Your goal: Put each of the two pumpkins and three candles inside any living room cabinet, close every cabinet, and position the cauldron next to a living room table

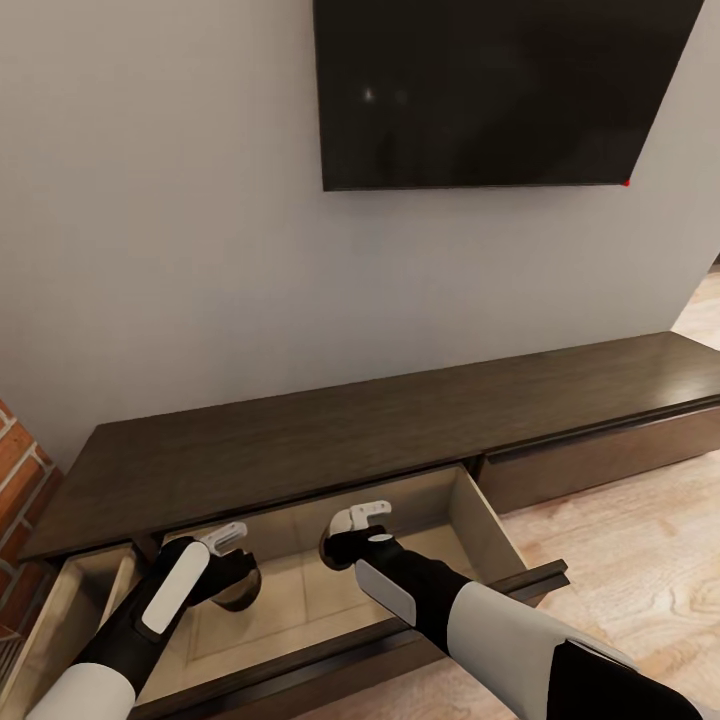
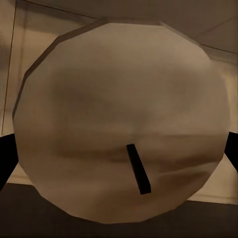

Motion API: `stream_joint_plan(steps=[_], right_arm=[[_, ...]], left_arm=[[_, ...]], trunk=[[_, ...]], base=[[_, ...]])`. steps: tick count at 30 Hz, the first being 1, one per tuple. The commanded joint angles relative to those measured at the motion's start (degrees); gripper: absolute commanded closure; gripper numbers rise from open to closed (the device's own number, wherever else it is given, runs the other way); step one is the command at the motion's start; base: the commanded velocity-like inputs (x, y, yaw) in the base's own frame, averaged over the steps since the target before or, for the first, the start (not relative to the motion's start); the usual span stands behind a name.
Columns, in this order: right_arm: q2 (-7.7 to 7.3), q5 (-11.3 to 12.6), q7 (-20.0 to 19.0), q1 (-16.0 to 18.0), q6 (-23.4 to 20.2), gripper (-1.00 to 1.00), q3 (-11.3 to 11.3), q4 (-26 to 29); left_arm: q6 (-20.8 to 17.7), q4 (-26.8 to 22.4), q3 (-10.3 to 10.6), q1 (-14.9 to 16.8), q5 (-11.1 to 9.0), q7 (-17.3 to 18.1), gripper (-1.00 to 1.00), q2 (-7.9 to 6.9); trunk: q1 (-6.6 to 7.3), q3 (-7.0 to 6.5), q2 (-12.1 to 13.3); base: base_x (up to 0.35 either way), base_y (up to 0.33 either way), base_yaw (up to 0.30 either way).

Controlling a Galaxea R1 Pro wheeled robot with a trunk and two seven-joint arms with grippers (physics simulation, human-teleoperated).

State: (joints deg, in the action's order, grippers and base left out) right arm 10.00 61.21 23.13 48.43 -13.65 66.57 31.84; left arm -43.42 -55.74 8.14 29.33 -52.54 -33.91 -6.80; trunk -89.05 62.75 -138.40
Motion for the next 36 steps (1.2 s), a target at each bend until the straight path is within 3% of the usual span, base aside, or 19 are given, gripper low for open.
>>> stream_joint_plan(steps=[1, 17, 29, 36], right_arm=[[0.0, 0.23, 0.42, 0.09, -0.14, 1.0, 0.31, 0.1], [0.0, 0.31, -0.81, 0.09, -0.24, 1.0, 0.72, 0.16], [0.0, 0.32, -0.83, 0.09, -0.24, 1.0, 0.74, 0.24], [0.0, 0.31, -0.89, 0.09, -0.24, 1.0, 0.75, 0.24]], left_arm=[[-0.08, -0.06, 0.21, 0.03, -0.49, -0.67, 1.0, -0.11], [0.0, -0.07, 0.16, 0.03, -0.47, -1.04, 1.0, -0.14], [0.0, -0.07, 0.17, 0.03, -0.53, -0.98, 1.0, -0.18], [0.08, 0.02, 0.21, 0.03, -0.04, -1.16, 1.0, 0.05]], trunk=[[0.01, 0.05, -0.02], [0.01, 0.05, -0.02], [-2.62, 2.21, -4.84], [-2.81, 3.76, -4.93]], base=[[0.0, 0.0, 0.0], [0.0, 0.0, 0.0], [0.0, 0.0, 0.0], [0.0, 0.0, 0.0]])
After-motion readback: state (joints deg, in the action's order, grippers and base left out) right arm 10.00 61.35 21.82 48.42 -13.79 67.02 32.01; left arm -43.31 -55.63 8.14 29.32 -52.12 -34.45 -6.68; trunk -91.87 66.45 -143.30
